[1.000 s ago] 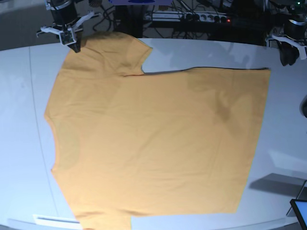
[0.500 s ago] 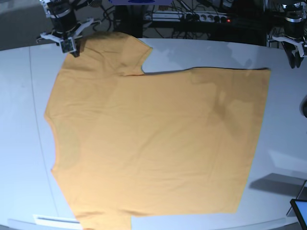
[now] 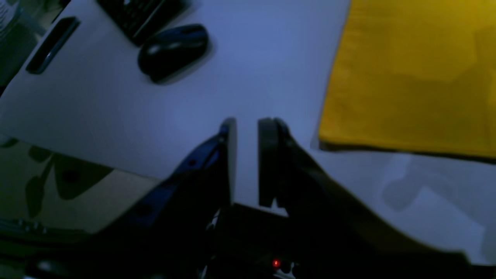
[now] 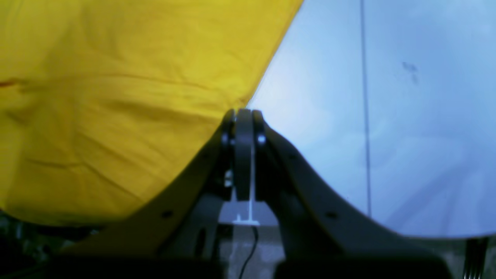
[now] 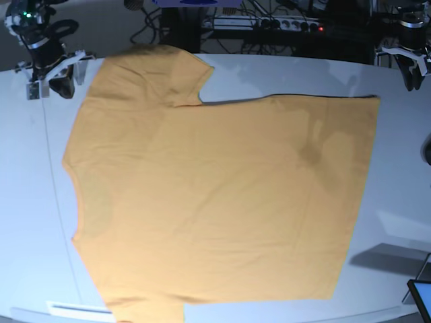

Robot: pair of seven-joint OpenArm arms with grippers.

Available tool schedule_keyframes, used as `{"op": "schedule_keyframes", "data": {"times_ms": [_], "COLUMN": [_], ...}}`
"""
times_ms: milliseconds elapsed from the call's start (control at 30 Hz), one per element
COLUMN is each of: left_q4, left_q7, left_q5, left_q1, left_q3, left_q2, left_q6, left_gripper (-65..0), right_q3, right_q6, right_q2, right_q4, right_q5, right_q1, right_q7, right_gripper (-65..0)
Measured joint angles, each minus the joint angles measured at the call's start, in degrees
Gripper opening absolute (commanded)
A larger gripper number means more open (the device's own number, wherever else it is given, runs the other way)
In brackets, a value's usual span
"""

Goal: Fold the T-shirt properly
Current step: 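Move the right gripper to the shirt's shoulder corner nearest it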

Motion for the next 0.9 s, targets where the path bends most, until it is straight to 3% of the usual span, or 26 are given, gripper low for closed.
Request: {"op": "schedule_keyframes", "data": {"times_ms": [133,367,433,533,733,900], "left_q4": [0.0,0.0,0.0,0.0,0.0,0.0], "left_q7": [0.0,0.0,0.0,0.0,0.0,0.0], "left_q5": [0.0,0.1,0.2,0.3,0.2,0.2], "left_q1": [-0.2,-0.1,-0.1,-0.2,-0.2,-0.2], "left_q3": [0.0,0.1,0.1,0.1,0.1,0.1], "left_q2": [0.0,0.0,0.0,0.0,-0.2,-0.2], "left_q6": [0.0,0.0,0.1,0.0,0.0,0.0], "left_gripper": [-55.6,-55.6,-55.6,-55.6,-55.6,-55.6], "right_q3": [4.5,10.8,11.0,11.3,11.3,11.3], "right_q6": [4.9,5.0,7.5,8.4,8.4,8.4], "right_q2": [0.1,1.2,2.5,2.9,2.8,2.7], "right_q4": [0.1,0.1,-0.1,0.0,-2.6,-7.0], "right_q5": [8.3,20.8,25.4,31.5,35.3,35.8], "right_q1": [1.8,3.4,3.9,4.3,6.4,8.1], "right_q7": [-6.6,-15.5,-18.3,-20.1,-28.0,-30.7], "right_gripper": [-65.0,-65.0,-65.0,-65.0,-65.0,-65.0]}}
